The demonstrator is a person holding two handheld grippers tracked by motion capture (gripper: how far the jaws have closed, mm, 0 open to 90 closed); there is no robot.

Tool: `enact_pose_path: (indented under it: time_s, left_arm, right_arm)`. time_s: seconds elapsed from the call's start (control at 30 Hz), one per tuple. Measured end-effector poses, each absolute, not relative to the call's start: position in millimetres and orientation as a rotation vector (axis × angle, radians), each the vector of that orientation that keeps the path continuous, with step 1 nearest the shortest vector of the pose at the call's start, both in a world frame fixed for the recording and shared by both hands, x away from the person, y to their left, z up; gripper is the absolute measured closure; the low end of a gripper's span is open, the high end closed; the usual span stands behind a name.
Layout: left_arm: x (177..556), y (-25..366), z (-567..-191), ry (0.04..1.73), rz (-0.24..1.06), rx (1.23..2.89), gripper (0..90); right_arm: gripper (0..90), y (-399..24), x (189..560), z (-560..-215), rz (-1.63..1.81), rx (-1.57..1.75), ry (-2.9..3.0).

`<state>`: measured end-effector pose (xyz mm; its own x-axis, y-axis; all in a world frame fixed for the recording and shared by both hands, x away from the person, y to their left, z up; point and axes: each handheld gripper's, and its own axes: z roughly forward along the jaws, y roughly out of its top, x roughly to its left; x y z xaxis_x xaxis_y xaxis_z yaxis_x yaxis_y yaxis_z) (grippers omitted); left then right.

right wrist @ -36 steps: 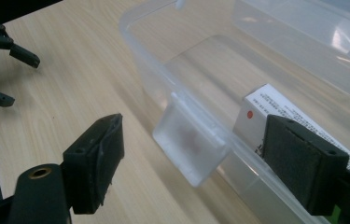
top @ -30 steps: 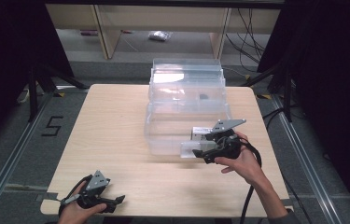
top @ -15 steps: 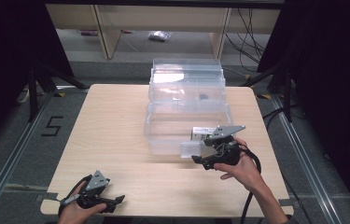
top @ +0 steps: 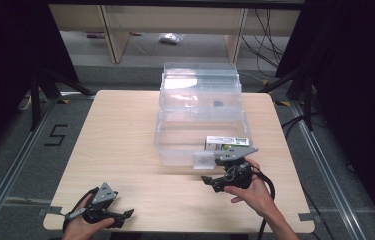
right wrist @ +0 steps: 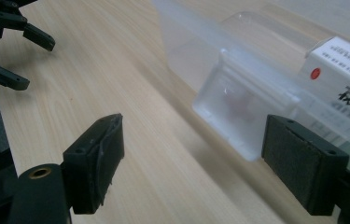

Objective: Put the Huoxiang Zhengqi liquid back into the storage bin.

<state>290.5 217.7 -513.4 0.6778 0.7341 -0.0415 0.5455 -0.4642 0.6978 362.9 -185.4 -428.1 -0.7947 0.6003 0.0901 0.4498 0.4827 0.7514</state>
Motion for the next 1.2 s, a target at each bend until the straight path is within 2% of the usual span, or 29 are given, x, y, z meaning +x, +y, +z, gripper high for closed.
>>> enact_pose_path:
  time_s: [1.1,1.2]
  left_arm:
    - [287.1,217.6,-509.9,0.948,0.369,2.199,15.2]
    - [285.4,216.2,-509.8,0.972,0.364,2.164,15.2]
  right_arm:
    - [20.6,-185.8,336.1,-465.3,1.144,0.976,2.581]
    - [20.2,-188.5,335.0,-468.3,1.134,0.951,2.582]
